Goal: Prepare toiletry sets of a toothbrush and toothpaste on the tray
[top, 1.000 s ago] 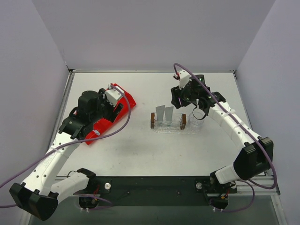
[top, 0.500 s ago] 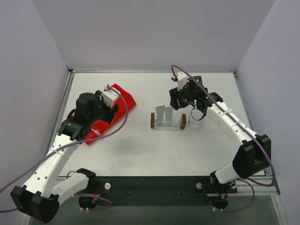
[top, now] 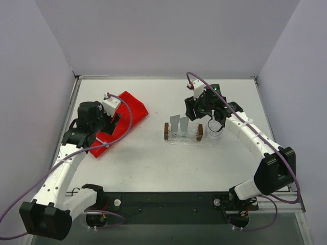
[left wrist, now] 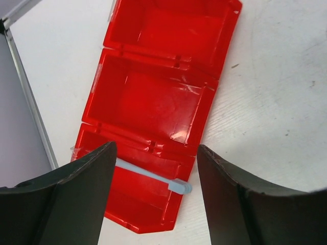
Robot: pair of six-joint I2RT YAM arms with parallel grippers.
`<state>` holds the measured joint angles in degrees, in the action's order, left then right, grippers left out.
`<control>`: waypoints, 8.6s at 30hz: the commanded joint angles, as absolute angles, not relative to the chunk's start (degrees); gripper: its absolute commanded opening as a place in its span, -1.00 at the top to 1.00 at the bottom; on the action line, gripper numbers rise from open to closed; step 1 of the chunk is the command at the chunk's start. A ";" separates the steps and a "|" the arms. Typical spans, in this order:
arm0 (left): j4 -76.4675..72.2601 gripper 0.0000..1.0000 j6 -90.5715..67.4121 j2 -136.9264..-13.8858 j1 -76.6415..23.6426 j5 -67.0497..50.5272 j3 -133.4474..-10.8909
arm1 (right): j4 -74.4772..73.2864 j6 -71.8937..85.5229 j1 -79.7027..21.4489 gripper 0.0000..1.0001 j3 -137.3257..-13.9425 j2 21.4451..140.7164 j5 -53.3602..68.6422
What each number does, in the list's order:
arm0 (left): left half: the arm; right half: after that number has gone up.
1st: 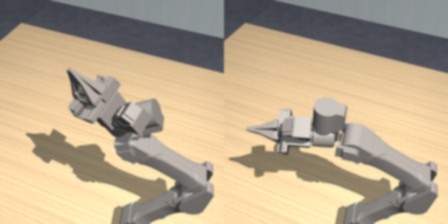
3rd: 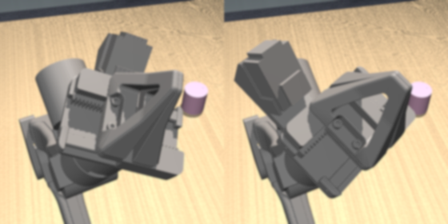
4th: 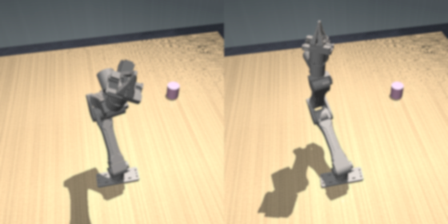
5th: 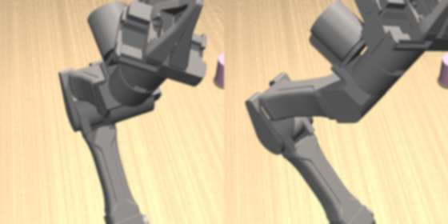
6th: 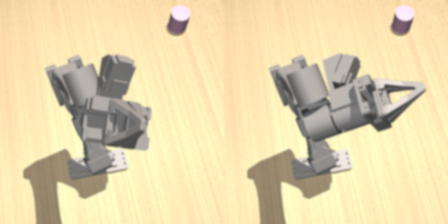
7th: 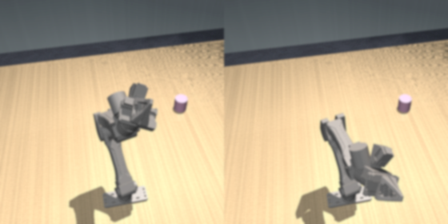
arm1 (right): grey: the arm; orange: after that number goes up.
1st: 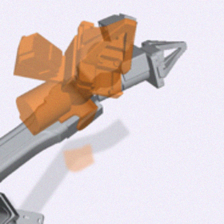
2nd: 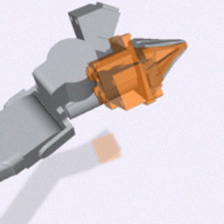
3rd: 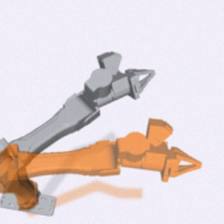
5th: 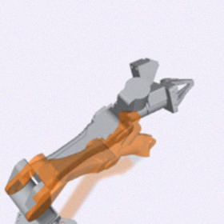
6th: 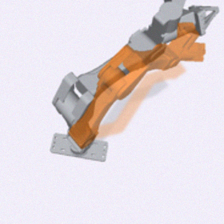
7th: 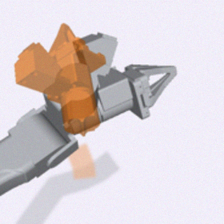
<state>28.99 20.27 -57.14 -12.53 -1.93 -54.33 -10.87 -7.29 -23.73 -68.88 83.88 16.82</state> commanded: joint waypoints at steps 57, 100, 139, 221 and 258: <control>38.32 -0.42 88.06 -84.20 10.29 -16.27 -52.83 | -9.84 -6.07 -21.36 -0.01 -68.29 76.29 22.41; 34.45 0.50 90.17 -82.10 6.68 -14.06 -49.31 | -10.37 -4.22 -17.14 -0.01 -68.56 76.82 25.66; 29.39 0.83 21.93 -66.53 -11.24 -63.54 -71.98 | -26.46 -8.17 -24.94 -0.11 -88.77 74.97 58.88; 5.80 0.64 2.29 -70.67 -29.80 -61.35 -65.04 | -18.72 -2.64 -45.18 1.00 -93.43 83.85 34.90; 12.57 -0.28 11.16 -66.01 -21.89 -52.30 -62.93 | -16.88 -9.14 -40.08 1.00 -86.58 73.74 22.94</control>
